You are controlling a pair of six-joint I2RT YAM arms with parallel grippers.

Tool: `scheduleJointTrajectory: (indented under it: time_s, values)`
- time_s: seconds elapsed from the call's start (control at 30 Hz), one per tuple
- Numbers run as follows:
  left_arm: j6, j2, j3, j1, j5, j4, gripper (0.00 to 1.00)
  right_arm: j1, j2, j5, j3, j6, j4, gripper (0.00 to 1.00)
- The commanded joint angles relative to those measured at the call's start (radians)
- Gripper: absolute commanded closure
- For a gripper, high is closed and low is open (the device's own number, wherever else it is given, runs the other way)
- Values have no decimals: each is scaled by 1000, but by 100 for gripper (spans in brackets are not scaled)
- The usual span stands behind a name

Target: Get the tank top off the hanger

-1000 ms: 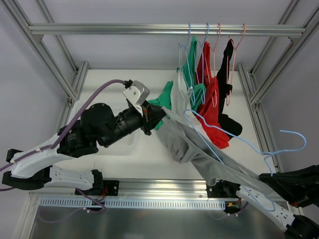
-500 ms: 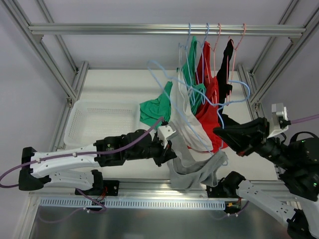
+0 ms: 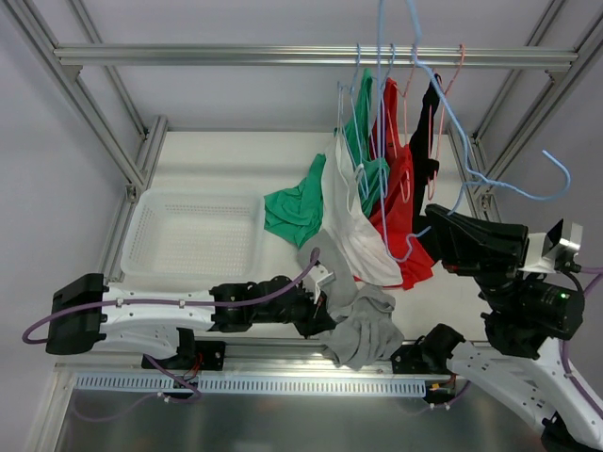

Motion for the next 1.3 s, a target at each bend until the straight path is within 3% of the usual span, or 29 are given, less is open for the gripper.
scheduleJointTrajectory:
  time_s: [0.0, 0.07, 0.1, 0.13, 0.23, 0.3, 0.47, 0.67, 1.07, 1.27]
  values:
    - [-76, -4, 34, -14, -207, -28, 100, 0, -50, -71, 93, -95, -185, 100]
    - [-88, -25, 91, -23, -347, -211, 99, 0, -12, -8, 237, -69, -537, 100]
    - [-91, -41, 106, -30, -379, -272, 88, 0, 8, 10, 358, -64, -809, 100]
    - [-90, -58, 121, -31, -405, -313, 50, 0, 22, 29, 386, -57, -883, 100]
    - [-84, -157, 137, -31, -503, -453, 16, 0, 68, 67, 446, -10, -1069, 100]
    - [-93, -237, 174, -31, -583, -583, 1, 0, 143, 115, 513, 35, -1205, 100]
    - [-97, -381, 258, -31, -678, -803, 1, 3, 289, 214, 606, 78, -1336, 100]
    - [-45, -437, 327, -31, -707, -1005, 1, 53, 458, 317, 727, 69, -1330, 100]
    - [-57, -386, 300, -31, -718, -1030, 1, 67, 838, 501, 1013, -29, -1323, 100]
    - [-174, -449, 260, -30, -767, -1028, 1, 54, 1069, 528, 1294, -110, -1323, 100]
